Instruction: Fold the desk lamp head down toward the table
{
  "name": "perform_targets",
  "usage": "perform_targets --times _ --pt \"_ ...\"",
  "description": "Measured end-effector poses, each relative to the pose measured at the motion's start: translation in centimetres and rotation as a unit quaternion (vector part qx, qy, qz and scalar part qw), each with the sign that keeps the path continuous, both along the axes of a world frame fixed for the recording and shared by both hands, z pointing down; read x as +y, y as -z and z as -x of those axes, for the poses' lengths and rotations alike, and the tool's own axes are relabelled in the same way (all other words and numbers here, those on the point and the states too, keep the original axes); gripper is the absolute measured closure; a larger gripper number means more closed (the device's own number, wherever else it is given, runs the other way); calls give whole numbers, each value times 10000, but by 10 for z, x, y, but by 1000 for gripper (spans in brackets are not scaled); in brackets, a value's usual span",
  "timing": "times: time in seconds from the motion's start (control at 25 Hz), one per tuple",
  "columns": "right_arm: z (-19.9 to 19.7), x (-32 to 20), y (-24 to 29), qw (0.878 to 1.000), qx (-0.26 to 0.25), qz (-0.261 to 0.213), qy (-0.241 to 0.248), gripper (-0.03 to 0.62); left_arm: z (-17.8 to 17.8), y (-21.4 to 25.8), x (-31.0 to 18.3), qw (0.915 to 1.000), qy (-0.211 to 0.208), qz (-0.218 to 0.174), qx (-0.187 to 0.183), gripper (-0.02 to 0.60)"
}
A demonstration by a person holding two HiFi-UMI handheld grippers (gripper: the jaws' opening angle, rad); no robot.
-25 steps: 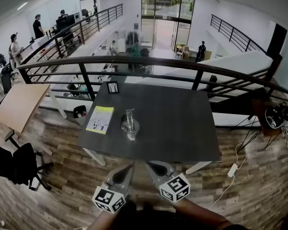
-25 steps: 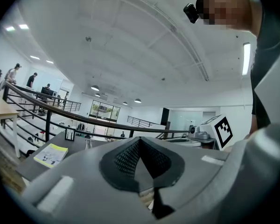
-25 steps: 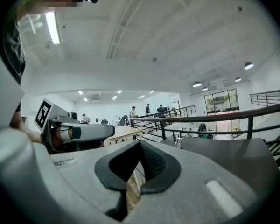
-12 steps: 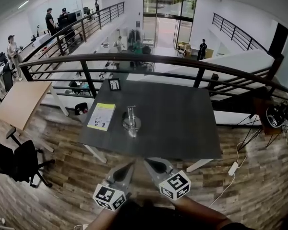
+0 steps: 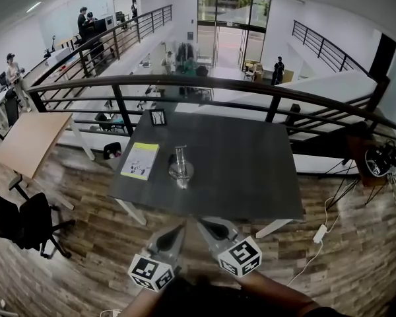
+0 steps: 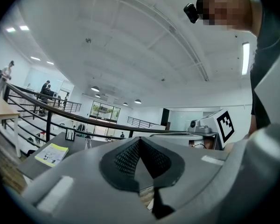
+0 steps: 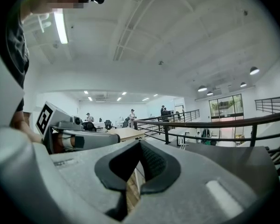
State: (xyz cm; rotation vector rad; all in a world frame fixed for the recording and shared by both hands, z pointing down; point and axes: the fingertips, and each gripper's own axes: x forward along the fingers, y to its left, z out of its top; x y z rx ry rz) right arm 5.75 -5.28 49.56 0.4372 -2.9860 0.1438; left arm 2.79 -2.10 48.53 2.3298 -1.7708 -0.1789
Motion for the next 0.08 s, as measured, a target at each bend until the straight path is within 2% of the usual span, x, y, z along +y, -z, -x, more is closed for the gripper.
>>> perform_targets --times 0.08 --pt "-1 3 -1 10000 1 -11 17 592 -2 -4 2 10000 -22 -9 -13 580"
